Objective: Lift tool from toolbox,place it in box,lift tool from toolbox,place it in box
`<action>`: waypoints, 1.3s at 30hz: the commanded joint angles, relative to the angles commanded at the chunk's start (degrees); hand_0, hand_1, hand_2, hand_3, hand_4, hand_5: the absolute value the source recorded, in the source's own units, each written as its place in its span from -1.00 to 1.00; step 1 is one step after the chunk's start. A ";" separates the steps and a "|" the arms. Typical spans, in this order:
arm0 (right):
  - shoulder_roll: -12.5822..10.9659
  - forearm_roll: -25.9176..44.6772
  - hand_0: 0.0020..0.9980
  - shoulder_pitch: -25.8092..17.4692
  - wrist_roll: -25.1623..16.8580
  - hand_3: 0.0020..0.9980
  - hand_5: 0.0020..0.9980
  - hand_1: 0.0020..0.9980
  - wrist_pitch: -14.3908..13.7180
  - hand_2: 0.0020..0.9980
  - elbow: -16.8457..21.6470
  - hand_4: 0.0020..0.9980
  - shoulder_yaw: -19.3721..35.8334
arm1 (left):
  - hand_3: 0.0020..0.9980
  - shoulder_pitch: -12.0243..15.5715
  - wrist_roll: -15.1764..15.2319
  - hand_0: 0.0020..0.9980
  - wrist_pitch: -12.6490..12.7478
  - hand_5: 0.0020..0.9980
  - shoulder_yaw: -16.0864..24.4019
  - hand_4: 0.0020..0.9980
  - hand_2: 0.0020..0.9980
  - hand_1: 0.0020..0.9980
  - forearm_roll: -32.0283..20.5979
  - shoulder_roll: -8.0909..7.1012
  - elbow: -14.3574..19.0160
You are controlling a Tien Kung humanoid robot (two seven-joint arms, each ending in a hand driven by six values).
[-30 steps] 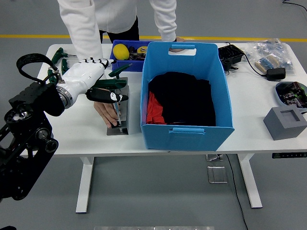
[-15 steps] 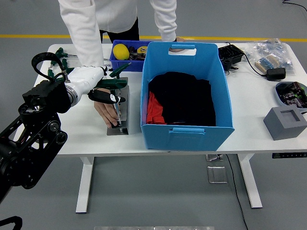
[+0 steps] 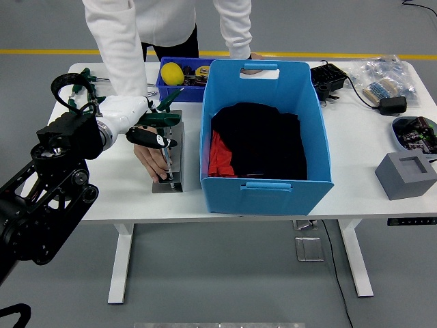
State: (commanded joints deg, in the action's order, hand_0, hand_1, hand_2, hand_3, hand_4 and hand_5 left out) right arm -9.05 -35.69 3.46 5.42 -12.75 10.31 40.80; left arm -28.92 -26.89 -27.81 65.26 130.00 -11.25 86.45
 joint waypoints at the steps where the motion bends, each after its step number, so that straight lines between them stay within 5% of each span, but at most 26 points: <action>1: -0.01 0.01 0.34 0.01 -0.01 0.14 0.26 0.28 0.00 0.45 0.00 0.64 0.00 | 0.26 -0.05 0.01 0.11 -0.13 0.40 0.05 1.00 -0.05 0.08 0.00 -0.03 -0.07; 2: -0.01 0.01 0.34 0.01 -0.02 0.14 0.26 0.28 -0.01 0.46 0.00 0.65 0.01 | 0.15 -0.08 0.00 -0.08 -0.19 0.39 0.08 1.00 -0.19 -0.08 0.00 -0.05 -0.14; 14: -0.07 0.00 0.33 0.02 -0.07 0.14 0.26 0.28 -0.08 0.45 0.00 0.65 -0.06 | 0.08 -0.31 -0.70 -0.22 -0.57 0.38 0.02 1.00 -0.26 -0.16 0.00 0.11 -0.87; 15: -0.06 -0.02 0.33 0.03 -0.07 0.14 0.26 0.28 -0.10 0.45 0.00 0.65 -0.06 | 0.01 -0.34 -0.73 -0.34 -0.63 0.38 -0.01 1.00 -0.41 -0.35 0.00 0.12 -0.89; 26: -0.13 0.54 0.33 0.12 -0.35 0.14 0.26 0.28 -0.22 0.45 0.00 0.65 -0.59 | -0.01 -0.49 -0.82 -0.38 -0.45 0.38 0.27 1.00 -0.44 -0.40 0.00 0.35 -1.67; 39: -0.18 0.48 0.33 0.08 -0.31 0.14 0.26 0.28 -0.30 0.45 0.00 0.64 -0.56 | -0.30 -0.20 -1.79 -0.56 0.81 0.39 0.17 1.00 -0.65 -0.68 0.00 0.97 -2.73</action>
State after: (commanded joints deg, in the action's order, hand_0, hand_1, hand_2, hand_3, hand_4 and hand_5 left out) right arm -9.23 -35.22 3.54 5.11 -13.05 10.31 40.24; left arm -29.12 -28.69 -27.00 65.42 130.00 -10.29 83.72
